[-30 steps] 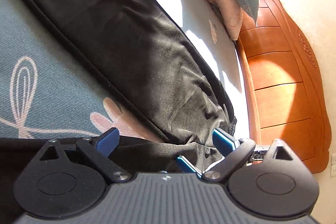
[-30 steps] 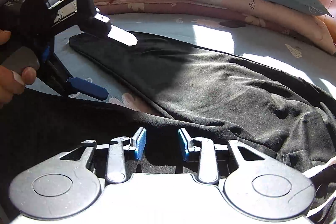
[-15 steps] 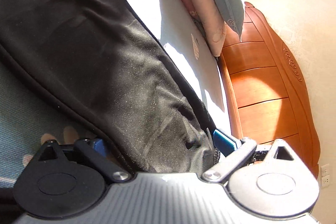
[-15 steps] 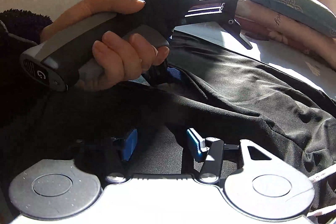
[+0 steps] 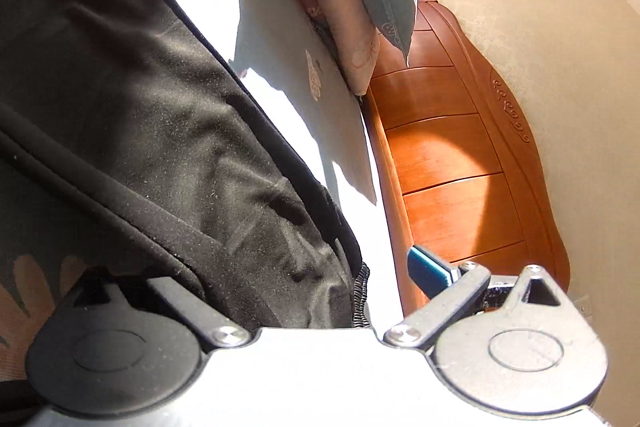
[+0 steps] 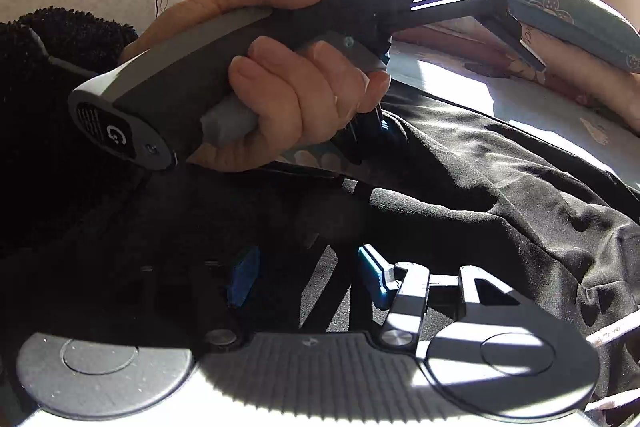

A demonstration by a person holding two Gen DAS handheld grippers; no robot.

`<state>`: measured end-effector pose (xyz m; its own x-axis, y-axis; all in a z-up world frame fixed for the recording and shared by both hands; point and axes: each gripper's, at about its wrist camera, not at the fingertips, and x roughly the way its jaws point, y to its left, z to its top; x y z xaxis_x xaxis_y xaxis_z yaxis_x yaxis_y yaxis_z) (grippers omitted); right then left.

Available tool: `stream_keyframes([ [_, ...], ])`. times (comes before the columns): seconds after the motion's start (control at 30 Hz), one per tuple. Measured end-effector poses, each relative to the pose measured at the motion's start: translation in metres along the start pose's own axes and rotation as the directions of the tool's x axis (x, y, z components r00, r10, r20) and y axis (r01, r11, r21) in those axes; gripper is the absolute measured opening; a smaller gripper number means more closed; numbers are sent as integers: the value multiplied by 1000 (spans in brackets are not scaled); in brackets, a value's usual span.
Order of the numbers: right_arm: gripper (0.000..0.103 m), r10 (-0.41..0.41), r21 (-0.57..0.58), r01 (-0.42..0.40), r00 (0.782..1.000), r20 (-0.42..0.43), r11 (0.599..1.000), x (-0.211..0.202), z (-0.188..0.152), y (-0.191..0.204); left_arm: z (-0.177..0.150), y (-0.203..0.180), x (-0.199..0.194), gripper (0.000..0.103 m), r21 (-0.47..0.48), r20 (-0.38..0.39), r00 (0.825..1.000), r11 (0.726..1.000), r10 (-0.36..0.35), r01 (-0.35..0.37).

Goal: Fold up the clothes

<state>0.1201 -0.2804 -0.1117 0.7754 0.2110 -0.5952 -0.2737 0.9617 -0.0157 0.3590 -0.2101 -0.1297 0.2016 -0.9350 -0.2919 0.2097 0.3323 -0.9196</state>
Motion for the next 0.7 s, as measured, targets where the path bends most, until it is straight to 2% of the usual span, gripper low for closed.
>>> stream_keyframes([
  [0.07,60,-3,5,3,1000,0,1000,0,0,-1,-7,-1,10,98,25,-61,997,999,49,-48],
  [0.13,60,-5,8,5,1000,0,1000,0,0,-2,-18,-1,26,98,65,-157,982,993,110,-101],
  [0.17,60,-7,7,7,1000,1,1000,0,0,-2,-21,-1,30,97,72,-175,978,992,110,-99],
  [0.23,60,-11,4,11,1000,1,1000,-1,0,-2,-21,-3,33,97,78,-176,980,994,93,-80],
  [0.37,60,-25,7,25,1000,6,1000,-2,0,-4,-5,-8,29,97,19,-153,988,999,30,-27],
  [0.5,59,-75,20,74,996,47,997,-7,2,-10,-2,-15,29,98,32,-177,984,999,34,-28],
  [0.53,57,-90,31,88,994,65,996,-11,4,-13,-3,-16,29,98,35,-182,983,999,36,-30],
  [0.63,40,-142,102,130,983,118,986,-21,11,-30,-4,-15,27,98,35,-194,980,999,38,-31],
  [0.7,35,-172,174,158,983,68,972,-12,16,-47,-6,-16,25,98,33,-198,980,999,33,-27],
])
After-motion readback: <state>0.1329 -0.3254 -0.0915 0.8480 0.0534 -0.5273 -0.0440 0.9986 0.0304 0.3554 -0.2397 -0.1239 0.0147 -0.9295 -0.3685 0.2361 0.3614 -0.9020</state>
